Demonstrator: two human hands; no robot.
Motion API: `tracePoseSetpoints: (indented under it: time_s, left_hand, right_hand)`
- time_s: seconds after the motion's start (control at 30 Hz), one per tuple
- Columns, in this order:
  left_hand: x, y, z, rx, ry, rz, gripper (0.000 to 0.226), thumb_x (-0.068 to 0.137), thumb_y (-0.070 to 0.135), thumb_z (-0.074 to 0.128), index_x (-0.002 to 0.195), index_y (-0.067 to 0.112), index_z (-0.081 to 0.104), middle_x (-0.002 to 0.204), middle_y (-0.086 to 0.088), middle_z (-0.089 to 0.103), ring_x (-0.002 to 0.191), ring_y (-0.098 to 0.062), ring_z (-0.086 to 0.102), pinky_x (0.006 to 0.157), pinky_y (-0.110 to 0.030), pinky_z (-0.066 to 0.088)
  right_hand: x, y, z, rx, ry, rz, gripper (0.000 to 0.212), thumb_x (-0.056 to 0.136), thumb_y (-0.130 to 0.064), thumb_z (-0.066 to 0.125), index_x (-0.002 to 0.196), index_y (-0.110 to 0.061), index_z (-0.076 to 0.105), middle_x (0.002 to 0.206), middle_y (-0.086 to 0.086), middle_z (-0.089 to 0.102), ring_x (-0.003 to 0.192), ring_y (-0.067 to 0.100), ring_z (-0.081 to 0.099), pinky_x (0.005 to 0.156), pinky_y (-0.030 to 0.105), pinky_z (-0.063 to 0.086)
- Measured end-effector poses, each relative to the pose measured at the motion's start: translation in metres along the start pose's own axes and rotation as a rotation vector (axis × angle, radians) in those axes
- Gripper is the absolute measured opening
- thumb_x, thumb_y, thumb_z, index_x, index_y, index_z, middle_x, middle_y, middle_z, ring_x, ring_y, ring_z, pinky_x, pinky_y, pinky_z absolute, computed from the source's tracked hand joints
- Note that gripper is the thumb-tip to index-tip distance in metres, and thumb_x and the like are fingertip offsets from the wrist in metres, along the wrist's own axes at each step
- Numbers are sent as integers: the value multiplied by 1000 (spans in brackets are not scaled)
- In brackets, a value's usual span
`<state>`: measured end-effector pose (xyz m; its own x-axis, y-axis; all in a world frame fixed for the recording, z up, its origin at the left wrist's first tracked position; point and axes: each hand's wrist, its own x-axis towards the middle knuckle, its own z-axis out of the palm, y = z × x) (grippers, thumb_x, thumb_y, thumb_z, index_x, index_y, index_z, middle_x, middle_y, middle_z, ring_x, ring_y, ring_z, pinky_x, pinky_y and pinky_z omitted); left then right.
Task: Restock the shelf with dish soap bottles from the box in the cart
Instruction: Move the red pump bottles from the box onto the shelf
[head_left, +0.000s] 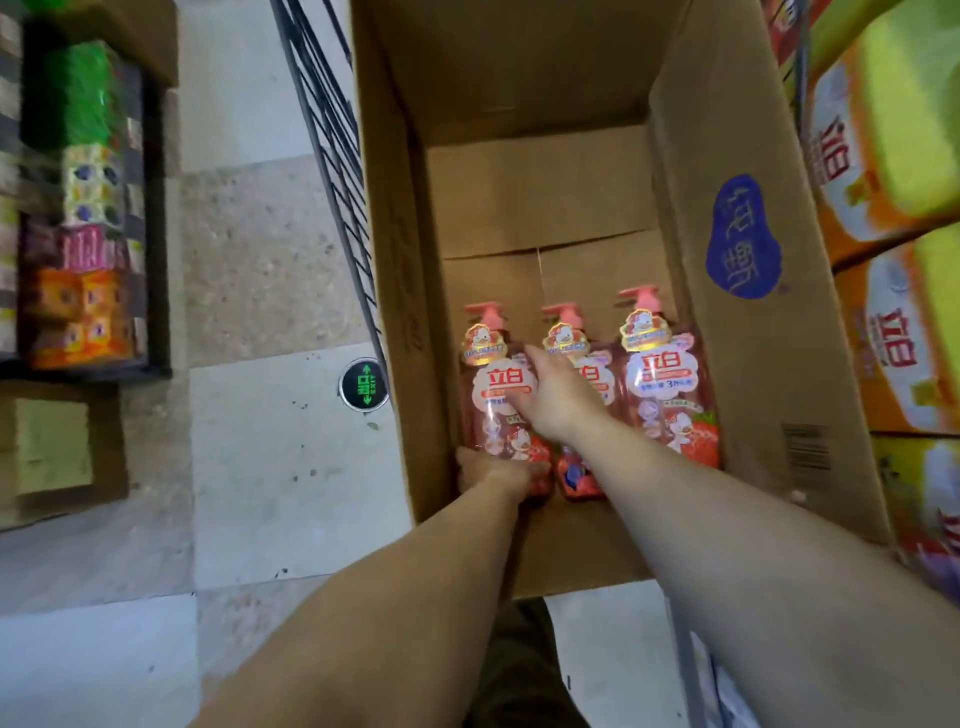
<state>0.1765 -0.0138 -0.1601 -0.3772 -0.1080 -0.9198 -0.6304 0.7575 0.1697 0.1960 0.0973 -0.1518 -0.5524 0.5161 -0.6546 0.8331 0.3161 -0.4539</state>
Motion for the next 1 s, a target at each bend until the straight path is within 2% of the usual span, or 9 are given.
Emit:
tracePoseSetpoints:
  time_s: [0.17, 0.3, 0.43, 0.57, 0.7, 0.77, 0.87, 0.9, 1.0]
  left_hand:
    - [14, -4, 1, -57, -22, -4, 110, 44, 25, 97, 136, 14, 38, 131, -10, 55, 120, -32, 55, 102, -48, 46]
    - [22, -5, 2, -103, -63, 14, 114, 16, 29, 96, 121, 14, 53, 117, -7, 66, 105, -30, 64, 94, -49, 53]
    - [14, -5, -1, -175, -111, 10, 89, 45, 12, 96, 122, 12, 51, 115, -8, 66, 103, -29, 65, 83, -43, 56]
    - [4, -5, -2, -267, -157, 6, 82, 49, 7, 94, 120, 9, 53, 110, -10, 68, 94, -30, 69, 59, -34, 56]
    - [-14, -5, -4, -305, -221, 43, 85, 49, 11, 94, 122, 11, 53, 113, -10, 69, 95, -29, 69, 67, -37, 60]
    - [-24, -5, -7, -298, -254, 102, 72, 59, 8, 91, 120, 11, 54, 112, -10, 69, 96, -28, 69, 67, -36, 60]
    - [-39, -4, -12, -300, -344, 212, 60, 65, 2, 86, 118, 10, 59, 108, -11, 72, 93, -29, 71, 62, -34, 60]
    - [-44, -2, -14, -290, -379, 254, 66, 61, 2, 88, 120, 9, 58, 108, -13, 72, 94, -30, 71, 66, -38, 61]
    - [-62, 7, -20, -168, -457, 365, 95, 41, 17, 98, 125, 12, 54, 111, -12, 71, 98, -30, 71, 80, -48, 59]
  right_hand:
    - [24, -5, -5, -142, -62, 46, 80, 93, -48, 56, 154, -17, 15, 159, 12, 16, 141, 35, 32, 108, 45, 36]
    - [38, -9, -18, -200, -155, 48, 76, 87, -59, 56, 148, -18, 36, 154, 16, 25, 134, 35, 41, 107, 41, 39]
    - [38, -3, -22, -159, -168, 46, 78, 81, -62, 63, 144, -23, 41, 150, 15, 32, 130, 35, 44, 106, 42, 41]
    - [23, 7, -19, -52, -134, 10, 76, 82, -56, 65, 146, -27, 38, 146, 13, 36, 129, 32, 46, 104, 37, 40]
    - [1, 18, -22, 209, -95, -3, 78, 82, -44, 71, 148, -27, 34, 143, 5, 47, 128, 24, 49, 105, 35, 42]
    - [-10, 19, -33, 334, -86, 28, 80, 82, -42, 72, 149, -25, 32, 135, -3, 51, 124, 16, 50, 99, 26, 40]
    - [-27, 17, -64, 468, -69, 48, 106, 62, -64, 75, 149, -23, 31, 138, -8, 52, 120, 12, 53, 101, 26, 41]
    - [-33, 16, -76, 482, -59, 44, 105, 61, -65, 75, 148, -22, 34, 139, -7, 52, 118, 11, 54, 98, 27, 44]
    - [-63, 13, -113, 472, -12, 29, 69, 82, -46, 71, 140, -25, 40, 128, -7, 57, 104, 11, 57, 78, 21, 49]
